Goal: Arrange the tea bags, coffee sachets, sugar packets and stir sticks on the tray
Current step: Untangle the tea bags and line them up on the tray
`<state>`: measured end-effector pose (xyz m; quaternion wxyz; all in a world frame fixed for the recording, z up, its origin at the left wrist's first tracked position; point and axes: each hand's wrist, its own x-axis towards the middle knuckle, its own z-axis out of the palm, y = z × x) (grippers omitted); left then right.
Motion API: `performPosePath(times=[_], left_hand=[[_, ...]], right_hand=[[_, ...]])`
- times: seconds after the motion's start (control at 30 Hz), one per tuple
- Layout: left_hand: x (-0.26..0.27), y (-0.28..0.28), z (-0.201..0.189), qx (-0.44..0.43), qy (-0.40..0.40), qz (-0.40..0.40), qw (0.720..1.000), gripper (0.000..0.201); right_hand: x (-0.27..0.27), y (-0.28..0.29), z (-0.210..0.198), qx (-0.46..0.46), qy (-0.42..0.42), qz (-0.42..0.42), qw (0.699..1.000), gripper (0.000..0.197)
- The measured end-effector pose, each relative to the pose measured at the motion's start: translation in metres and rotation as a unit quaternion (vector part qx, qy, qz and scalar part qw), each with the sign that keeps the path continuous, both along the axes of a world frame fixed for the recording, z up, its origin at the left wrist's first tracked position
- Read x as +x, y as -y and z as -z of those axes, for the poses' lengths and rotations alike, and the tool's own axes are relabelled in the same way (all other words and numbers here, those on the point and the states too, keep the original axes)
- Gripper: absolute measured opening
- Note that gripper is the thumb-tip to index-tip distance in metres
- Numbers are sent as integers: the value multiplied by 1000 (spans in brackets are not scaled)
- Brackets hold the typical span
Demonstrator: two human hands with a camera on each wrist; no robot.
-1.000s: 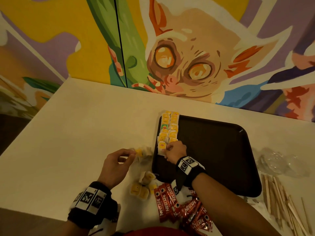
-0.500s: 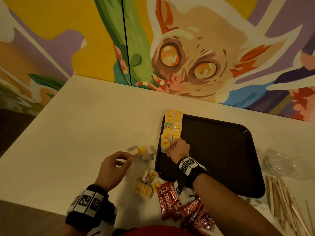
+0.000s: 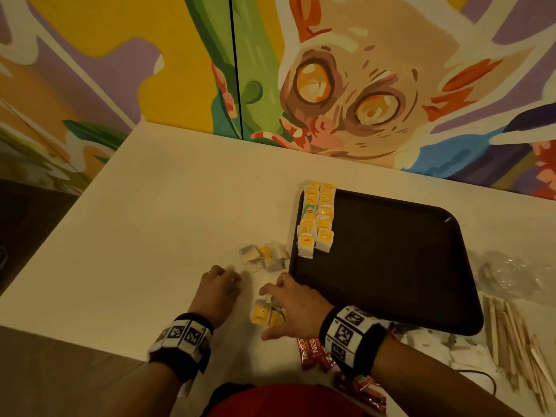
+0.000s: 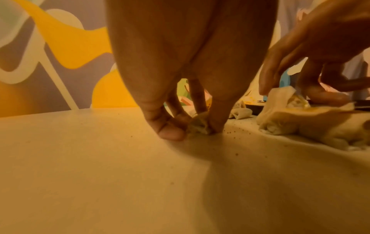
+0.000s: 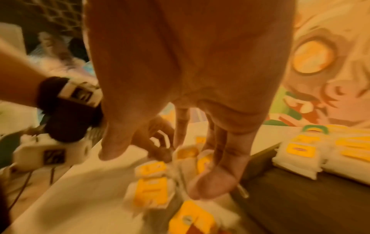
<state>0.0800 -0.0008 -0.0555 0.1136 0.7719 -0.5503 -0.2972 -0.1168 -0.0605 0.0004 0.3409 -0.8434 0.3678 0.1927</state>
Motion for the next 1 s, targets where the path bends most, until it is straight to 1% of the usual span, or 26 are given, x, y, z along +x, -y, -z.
performPosePath(times=[0.03, 0.1, 0.2, 0.3, 0.37, 0.47, 0.53, 0.57, 0.6, 0.67, 0.77, 0.8, 0.87, 0.9, 0.93, 0.97, 1.0], left_hand=[[0, 1, 1, -6, -7, 3, 1000, 22], [0, 2, 1, -5, -14, 10, 1000, 17], [0, 1, -1, -9, -20, 3, 1000, 15], [1, -2, -3, -6, -30, -17, 999, 14], [1, -4, -5, -12, -45, -46, 998, 12], [0, -6, -10, -22, -99, -112, 989, 4], [2, -7, -9, -16, -164, -151, 975, 11], [3, -7, -10, -8, -216, -181, 959, 13], [3, -6, -11, -1, -277, -214, 937, 14], [0, -3, -14, 26, -381, -270, 884, 16], [-8, 2, -29, 57, -481, -320, 814, 23], [-12, 3, -34, 68, -512, -334, 788, 24], [-17, 7, -45, 97, -578, -340, 736, 35], [-19, 9, -49, 110, -605, -326, 718, 43], [-21, 11, -51, 117, -624, -307, 709, 49], [-22, 13, -52, 120, -632, -285, 710, 53], [-23, 15, -52, 120, -630, -270, 718, 55]], right_hand=[[3, -5, 3, -10, -10, -14, 1000, 82], [8, -12, 11, -30, -14, -30, 999, 81], [15, -18, 23, -57, -8, -40, 998, 69], [23, -19, 31, -65, 16, -12, 998, 49], [27, -16, 33, -58, 28, -1, 998, 39], [30, -10, 32, -31, 66, 45, 996, 31], [29, -6, 30, -24, 103, 84, 991, 28], [28, -5, 29, -24, 124, 102, 987, 26], [27, -5, 27, -22, 150, 121, 981, 26], [25, -4, 22, -13, 211, 156, 965, 25], [26, -4, 12, 5, 291, 168, 942, 25], [27, -4, 8, 11, 307, 163, 938, 24], [30, -3, 3, 18, 316, 144, 938, 23], [31, -3, 3, 12, 313, 132, 941, 24], [32, -2, 4, 8, 308, 120, 944, 27], [33, -3, 4, 8, 299, 113, 948, 32], [33, -3, 4, 11, 291, 108, 951, 38]])
